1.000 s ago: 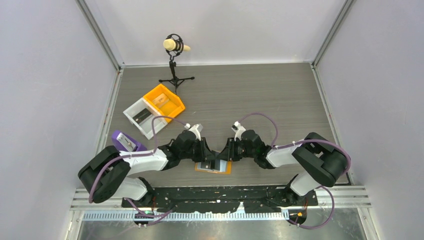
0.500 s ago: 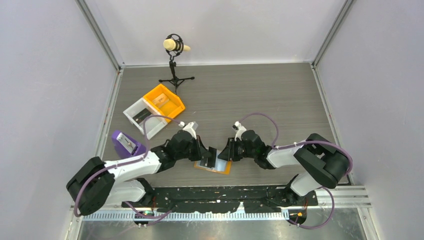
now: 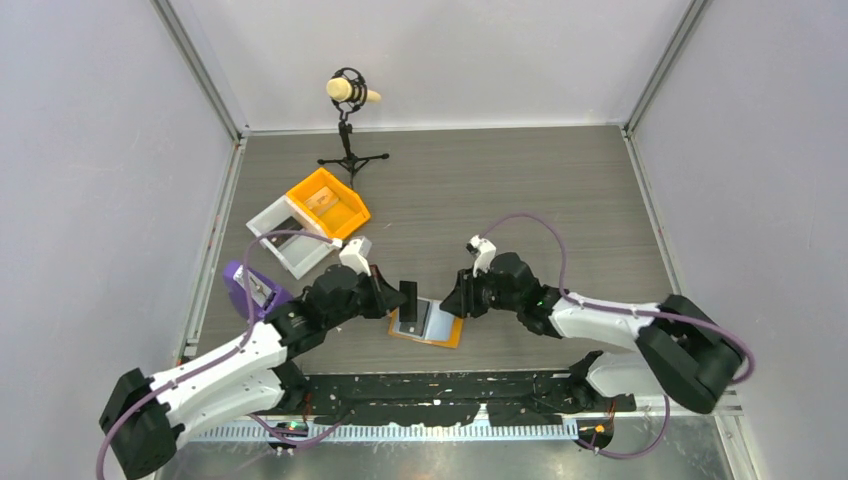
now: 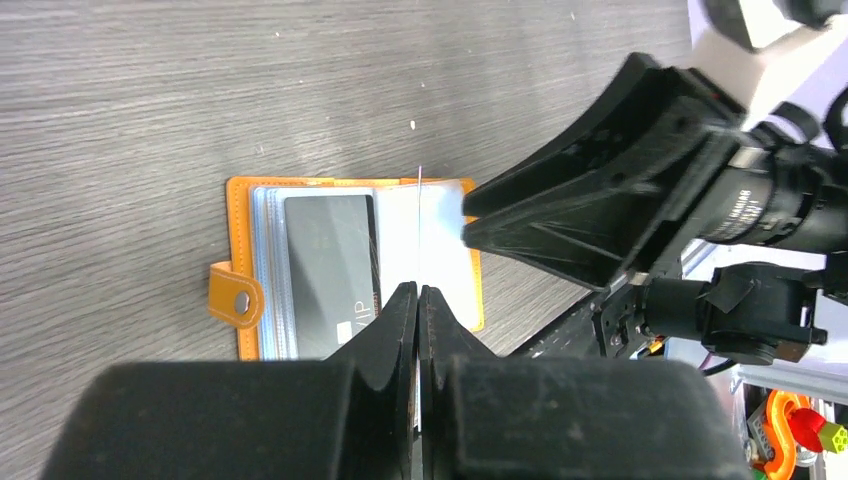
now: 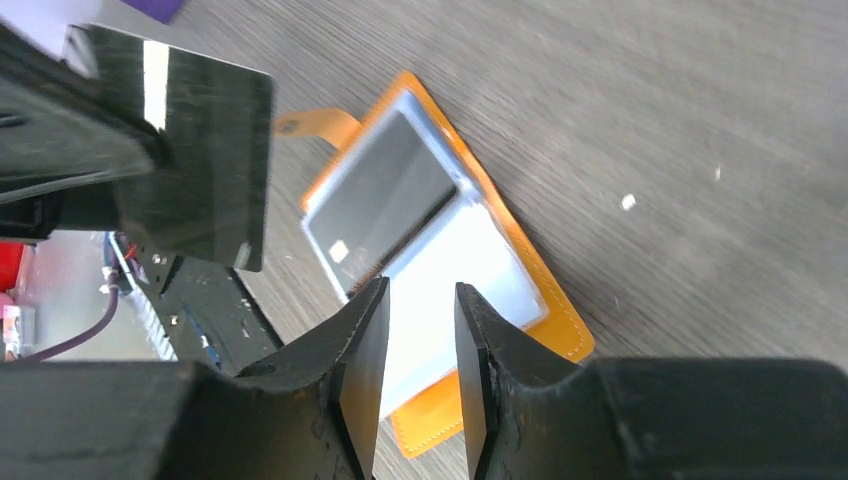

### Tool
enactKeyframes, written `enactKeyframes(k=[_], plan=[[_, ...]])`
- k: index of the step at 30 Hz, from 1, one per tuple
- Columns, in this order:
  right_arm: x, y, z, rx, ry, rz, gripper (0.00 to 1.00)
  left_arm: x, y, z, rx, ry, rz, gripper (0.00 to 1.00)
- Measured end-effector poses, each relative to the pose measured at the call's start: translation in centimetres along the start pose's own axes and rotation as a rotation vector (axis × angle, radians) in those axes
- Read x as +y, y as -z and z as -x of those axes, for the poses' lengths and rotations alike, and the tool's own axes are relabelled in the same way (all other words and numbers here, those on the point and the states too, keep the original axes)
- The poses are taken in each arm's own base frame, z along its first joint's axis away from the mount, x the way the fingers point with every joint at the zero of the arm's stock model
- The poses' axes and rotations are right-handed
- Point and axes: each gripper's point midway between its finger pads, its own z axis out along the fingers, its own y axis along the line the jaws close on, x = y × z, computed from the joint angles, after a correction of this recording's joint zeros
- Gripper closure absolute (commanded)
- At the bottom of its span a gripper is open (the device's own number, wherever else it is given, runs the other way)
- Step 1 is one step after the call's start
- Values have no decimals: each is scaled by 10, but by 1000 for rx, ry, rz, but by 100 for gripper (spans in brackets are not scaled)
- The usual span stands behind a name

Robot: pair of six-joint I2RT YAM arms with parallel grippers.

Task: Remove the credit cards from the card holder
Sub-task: Place the credit card in the storage box.

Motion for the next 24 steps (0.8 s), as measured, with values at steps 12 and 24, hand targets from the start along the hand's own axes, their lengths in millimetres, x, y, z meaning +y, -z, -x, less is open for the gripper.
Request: enactKeyframes(k=[12,24], plan=[[79,68,82,-404,532,147,48,-21,55,34,-96,155,4,100],[148,82,58,-594,1283,249,37,-29,70,40,-73,526,91,100]])
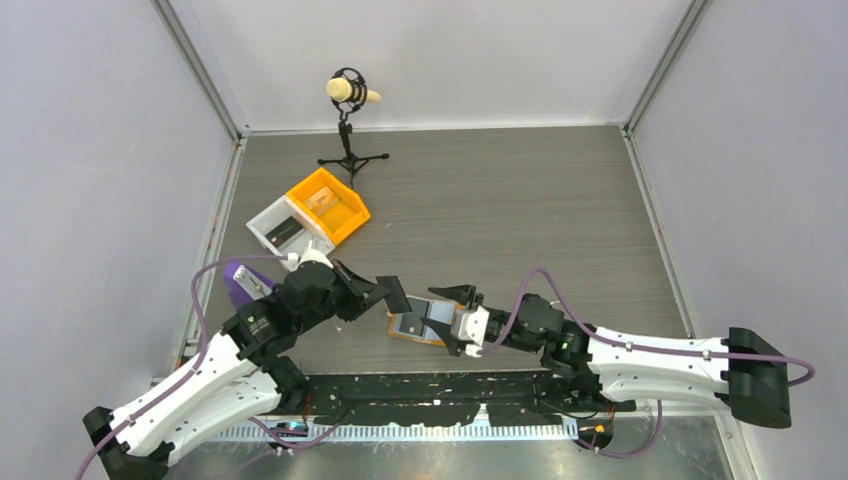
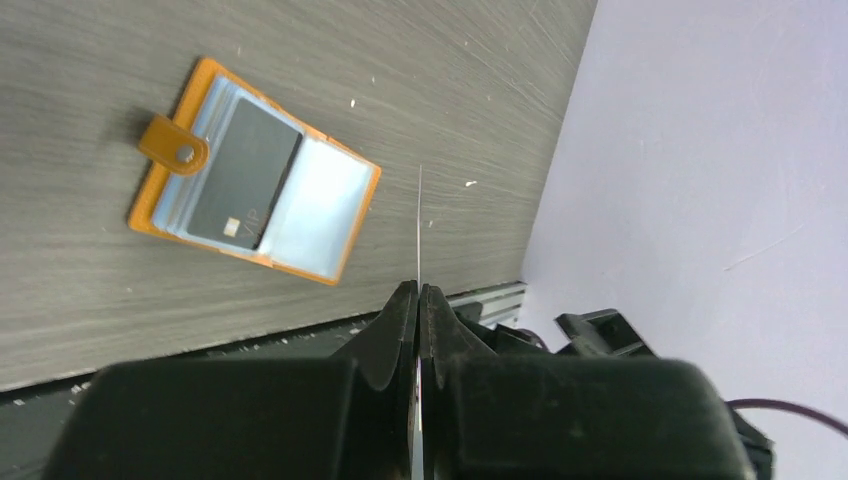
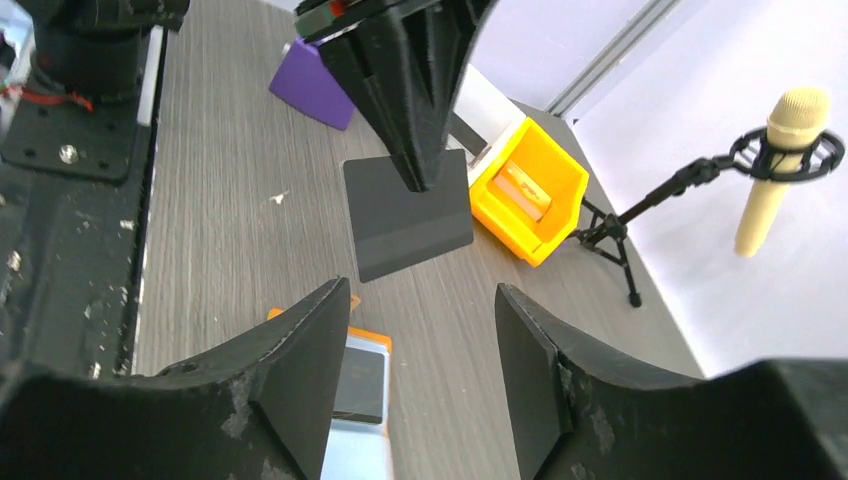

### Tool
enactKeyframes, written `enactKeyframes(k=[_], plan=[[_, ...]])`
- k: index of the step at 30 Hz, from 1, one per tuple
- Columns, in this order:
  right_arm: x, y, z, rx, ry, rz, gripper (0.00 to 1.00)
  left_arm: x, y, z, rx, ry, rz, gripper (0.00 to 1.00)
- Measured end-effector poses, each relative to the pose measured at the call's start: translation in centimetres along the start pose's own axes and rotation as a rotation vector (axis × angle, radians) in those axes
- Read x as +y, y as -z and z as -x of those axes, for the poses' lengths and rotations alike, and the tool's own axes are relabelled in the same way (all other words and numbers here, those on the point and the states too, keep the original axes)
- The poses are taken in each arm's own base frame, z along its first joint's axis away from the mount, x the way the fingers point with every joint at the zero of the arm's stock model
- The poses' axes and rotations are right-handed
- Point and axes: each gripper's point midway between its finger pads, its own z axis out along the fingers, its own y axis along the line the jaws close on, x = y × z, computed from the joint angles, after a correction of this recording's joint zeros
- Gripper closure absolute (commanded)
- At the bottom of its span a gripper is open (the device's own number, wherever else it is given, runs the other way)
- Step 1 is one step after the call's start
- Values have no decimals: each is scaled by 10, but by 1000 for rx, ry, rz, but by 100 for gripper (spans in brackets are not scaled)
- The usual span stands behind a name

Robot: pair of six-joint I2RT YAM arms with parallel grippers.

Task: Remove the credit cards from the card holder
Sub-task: Place the credit card in the storage box.

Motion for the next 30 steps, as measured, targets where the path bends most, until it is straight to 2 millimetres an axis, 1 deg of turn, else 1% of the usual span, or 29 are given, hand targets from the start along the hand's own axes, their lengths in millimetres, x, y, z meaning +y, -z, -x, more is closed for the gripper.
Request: enactKeyframes(k=[4,7,14,18,20,21,22,23,24,25,27,28,29,30], plan=[[14,-8,-7,30,133,50,37,1,-1,-3,13,88,2,100],[22,-13,-14,73,220,73,38,7,-3,-6,19,143,12,100],[24,-23,-10,101,321,72,42,14,-9,-14,51,210,23,100],[27,-29,-18,133,354,83,47,13,-11,-17,69,225,21,100],[30,-31,-23,149,365,92,53,12,-11,-19,80,239,15,100],[31,-31,-26,157,369,95,61,12,-12,-20,82,241,14,100],[32,-32,-28,165,371,94,66,13,-12,-20,83,243,13,100],[32,-33,-30,171,376,90,77,14,-13,-21,83,245,15,100],[31,-33,-31,176,376,82,82,15,-13,-21,83,247,15,100],[30,-34,-31,178,377,73,89,15,-13,-21,83,248,14,100],[27,-35,-30,176,368,51,94,12,-13,-19,77,259,2,100],[26,-35,-29,172,368,40,94,11,-13,-19,76,261,-3,95],[24,-35,-28,168,363,27,95,10,-12,-18,75,263,-5,86],[22,-35,-27,165,355,18,95,10,-12,-18,71,263,-9,75]])
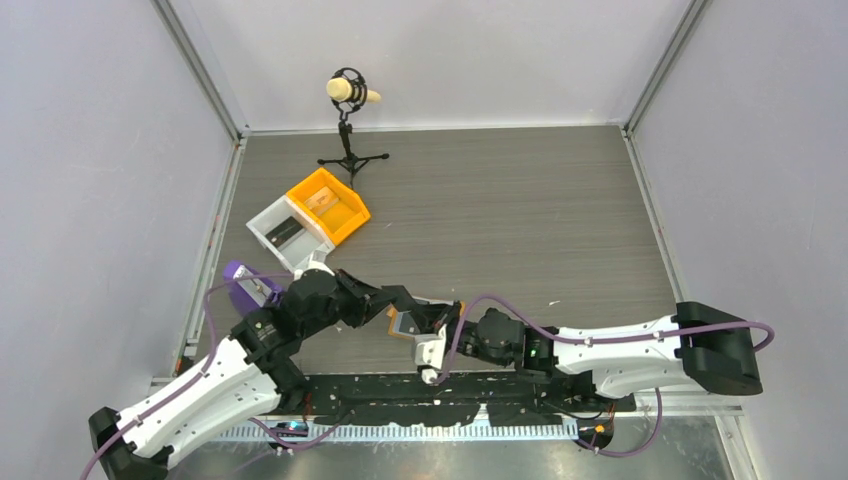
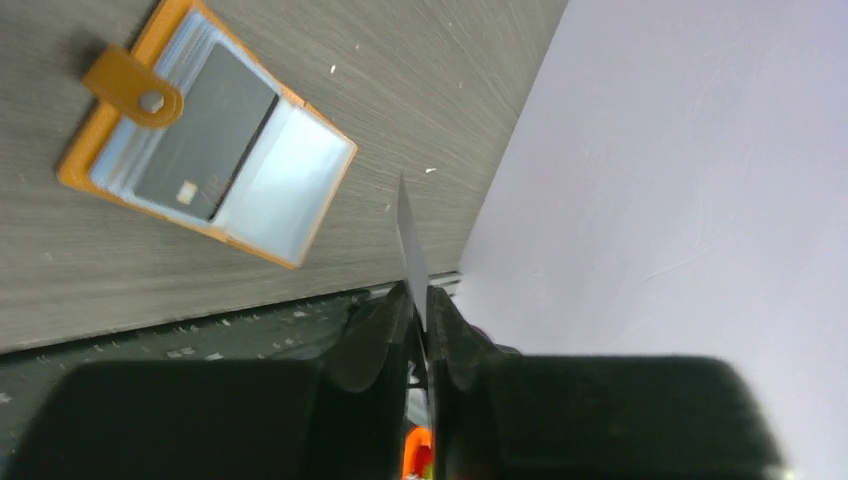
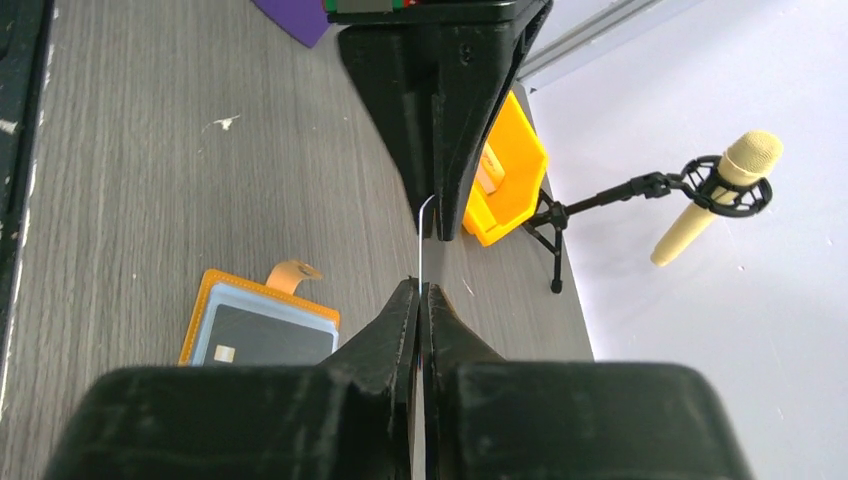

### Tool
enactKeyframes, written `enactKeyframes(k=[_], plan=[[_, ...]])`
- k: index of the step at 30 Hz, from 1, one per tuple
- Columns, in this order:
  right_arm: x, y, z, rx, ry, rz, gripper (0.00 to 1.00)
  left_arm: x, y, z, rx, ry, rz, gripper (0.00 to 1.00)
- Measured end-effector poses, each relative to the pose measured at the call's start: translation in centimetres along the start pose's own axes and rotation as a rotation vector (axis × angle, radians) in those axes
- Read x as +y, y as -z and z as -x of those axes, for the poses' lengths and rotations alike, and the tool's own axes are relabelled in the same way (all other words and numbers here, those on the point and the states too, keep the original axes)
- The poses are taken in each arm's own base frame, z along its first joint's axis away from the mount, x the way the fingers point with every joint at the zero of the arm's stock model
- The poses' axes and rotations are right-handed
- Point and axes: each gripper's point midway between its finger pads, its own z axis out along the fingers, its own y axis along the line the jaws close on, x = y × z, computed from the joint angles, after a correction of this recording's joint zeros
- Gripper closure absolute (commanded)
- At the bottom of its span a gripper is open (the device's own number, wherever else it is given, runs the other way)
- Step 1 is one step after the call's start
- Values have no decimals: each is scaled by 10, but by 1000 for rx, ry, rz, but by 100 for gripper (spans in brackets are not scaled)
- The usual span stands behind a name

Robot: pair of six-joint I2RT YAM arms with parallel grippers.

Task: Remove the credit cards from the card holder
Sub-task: Place the credit card in the storage box.

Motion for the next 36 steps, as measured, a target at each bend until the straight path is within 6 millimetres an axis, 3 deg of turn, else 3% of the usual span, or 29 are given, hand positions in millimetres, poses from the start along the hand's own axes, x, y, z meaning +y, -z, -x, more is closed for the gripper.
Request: enactKeyframes(k=[5,7,10,15,20,29,36], plan=[[-6,4,0,10,-114,-39,95,-3,0,7,-42,-139,-66,35],[-9,8,-3,23,-193,-51,95,-5,3,14,-82,-225,-96,28],[-17,17,-8,36,-322,-70,95,-13,12,22,-137,-358,-156,28],[-47,39,-22,43,-601,-125,95,-18,25,31,-197,-627,-202,30],[-70,54,-17,2,-836,-111,95,-24,31,27,-170,-839,-218,31],[-76,69,3,-92,-1130,-13,95,-31,31,4,-46,-1003,-281,35],[-65,72,8,-83,-1194,85,95,-35,30,-11,42,-1084,-313,35]])
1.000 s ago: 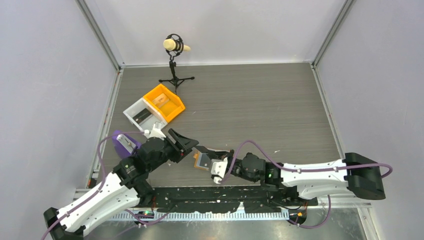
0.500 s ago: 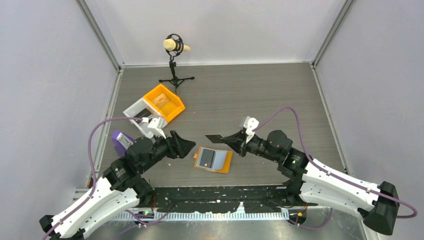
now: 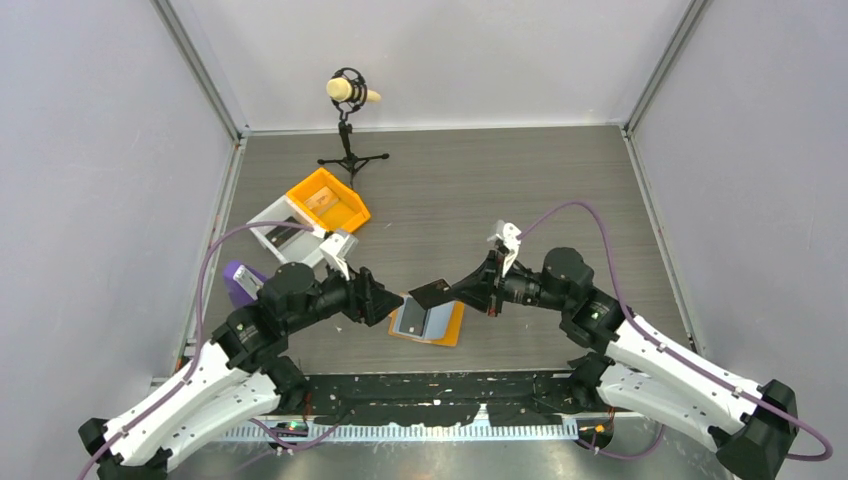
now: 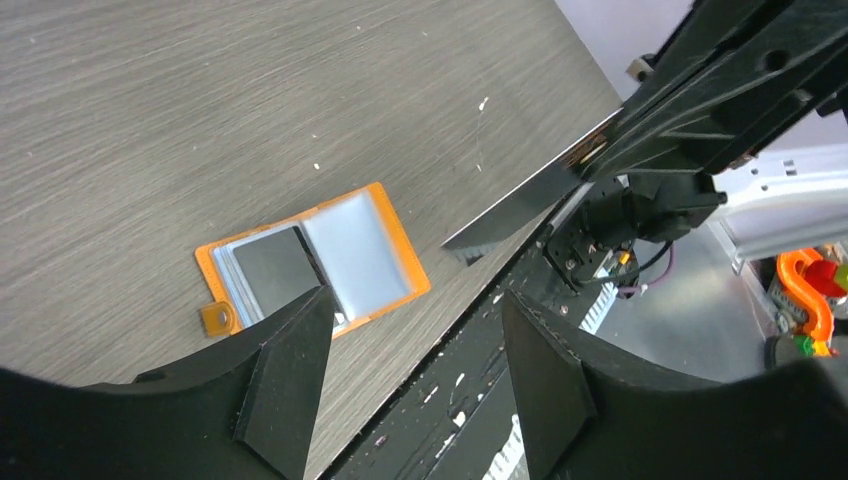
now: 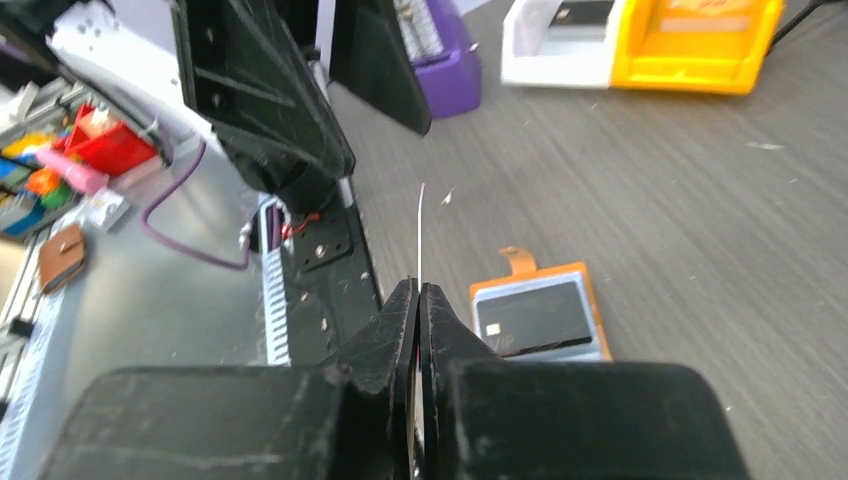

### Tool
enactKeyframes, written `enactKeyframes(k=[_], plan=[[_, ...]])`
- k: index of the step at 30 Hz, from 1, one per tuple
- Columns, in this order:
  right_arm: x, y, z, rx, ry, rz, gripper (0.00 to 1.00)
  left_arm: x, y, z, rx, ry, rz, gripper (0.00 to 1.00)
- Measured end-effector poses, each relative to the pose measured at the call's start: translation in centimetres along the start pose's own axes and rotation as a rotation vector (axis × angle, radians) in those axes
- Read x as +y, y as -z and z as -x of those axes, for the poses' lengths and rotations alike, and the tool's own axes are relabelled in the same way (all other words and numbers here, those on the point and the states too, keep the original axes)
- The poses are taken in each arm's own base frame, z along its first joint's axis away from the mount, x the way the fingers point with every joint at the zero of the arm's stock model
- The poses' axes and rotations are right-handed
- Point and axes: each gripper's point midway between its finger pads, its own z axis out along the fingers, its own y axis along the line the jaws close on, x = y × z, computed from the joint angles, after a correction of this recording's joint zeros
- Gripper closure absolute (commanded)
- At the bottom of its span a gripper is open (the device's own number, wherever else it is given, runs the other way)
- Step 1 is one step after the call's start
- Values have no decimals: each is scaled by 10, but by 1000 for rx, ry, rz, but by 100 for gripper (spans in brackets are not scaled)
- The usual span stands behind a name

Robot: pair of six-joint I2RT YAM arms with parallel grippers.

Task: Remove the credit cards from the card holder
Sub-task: Place the credit card in the storage box.

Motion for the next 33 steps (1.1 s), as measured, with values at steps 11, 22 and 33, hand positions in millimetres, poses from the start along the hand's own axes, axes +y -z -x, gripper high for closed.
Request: enactKeyframes(k=[11,22,33], plan=[[27,-7,-32,246,-76,208,95,-49,-7,28,143,-168,-163,43],[45,-7,-32,270,-162,307,95,-57,-22,-4,323,-163,-275,52],[40,-14,-38,292,-229,297,69,-71,-25,-13,395,-158,-375,100]])
